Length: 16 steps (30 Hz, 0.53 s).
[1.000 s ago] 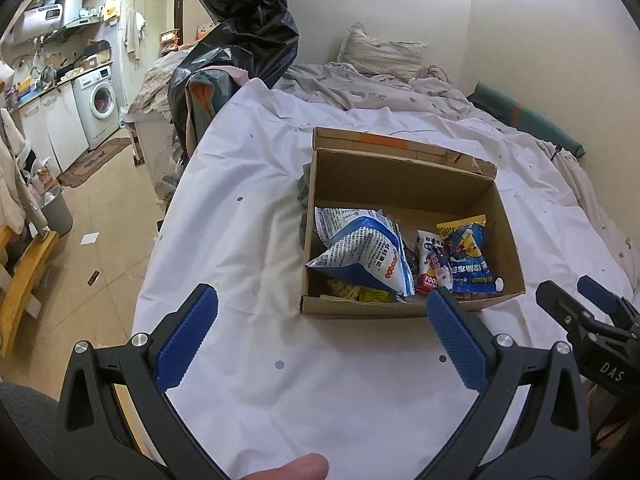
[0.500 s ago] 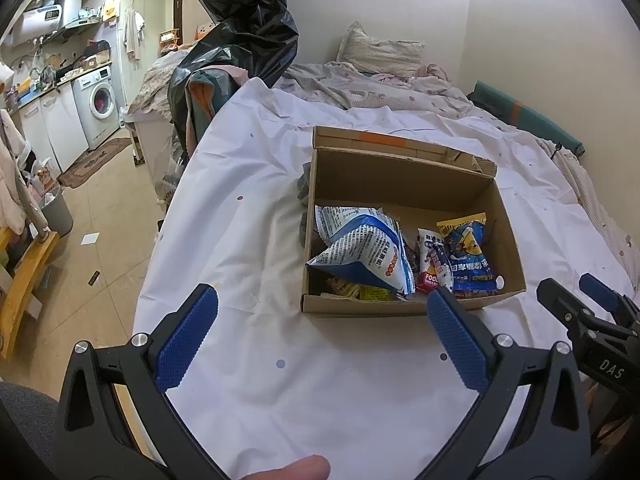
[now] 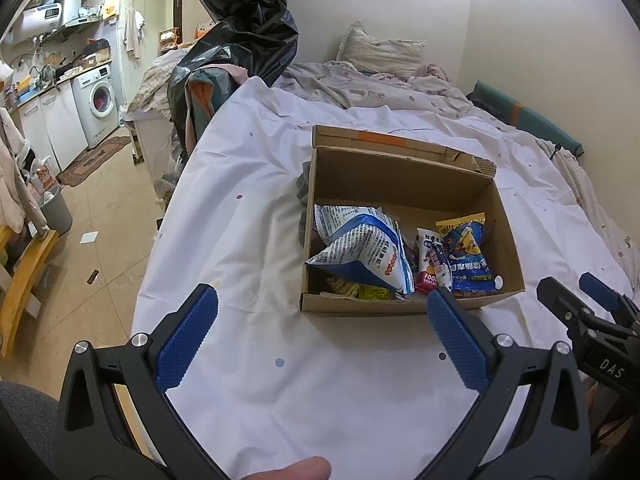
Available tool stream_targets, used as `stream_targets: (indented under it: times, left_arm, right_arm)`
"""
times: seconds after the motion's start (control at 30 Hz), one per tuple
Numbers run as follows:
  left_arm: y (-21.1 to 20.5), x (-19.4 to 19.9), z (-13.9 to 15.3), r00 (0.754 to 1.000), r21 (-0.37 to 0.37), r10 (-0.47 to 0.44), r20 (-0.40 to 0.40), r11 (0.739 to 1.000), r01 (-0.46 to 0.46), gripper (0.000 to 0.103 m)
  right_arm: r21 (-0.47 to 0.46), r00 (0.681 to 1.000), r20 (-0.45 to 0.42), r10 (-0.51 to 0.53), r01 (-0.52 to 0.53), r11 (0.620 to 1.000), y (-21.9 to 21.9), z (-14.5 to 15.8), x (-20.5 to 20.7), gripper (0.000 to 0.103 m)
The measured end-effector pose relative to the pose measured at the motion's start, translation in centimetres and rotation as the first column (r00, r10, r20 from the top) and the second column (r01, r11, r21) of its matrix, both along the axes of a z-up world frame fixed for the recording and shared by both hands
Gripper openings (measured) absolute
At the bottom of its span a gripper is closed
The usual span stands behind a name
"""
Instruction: Organize snacks
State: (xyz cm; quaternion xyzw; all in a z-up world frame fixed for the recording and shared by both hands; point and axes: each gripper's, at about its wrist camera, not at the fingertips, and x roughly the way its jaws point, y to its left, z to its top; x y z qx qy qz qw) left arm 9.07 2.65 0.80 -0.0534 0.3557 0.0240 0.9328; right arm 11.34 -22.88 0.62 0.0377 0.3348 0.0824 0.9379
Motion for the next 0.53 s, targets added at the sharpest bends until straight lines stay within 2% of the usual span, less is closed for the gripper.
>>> stream_targets:
  times: [0.53]
  left_arm:
    - [-0.03,0.15,-0.18,1.000,-0.006,-0.007,-0.017,1.000,0.007,0.103]
  right_arm:
    - [-0.005,1.000,0.010,0.005,-0.005,1.000,-0.01,0.45,-0.04,0.103]
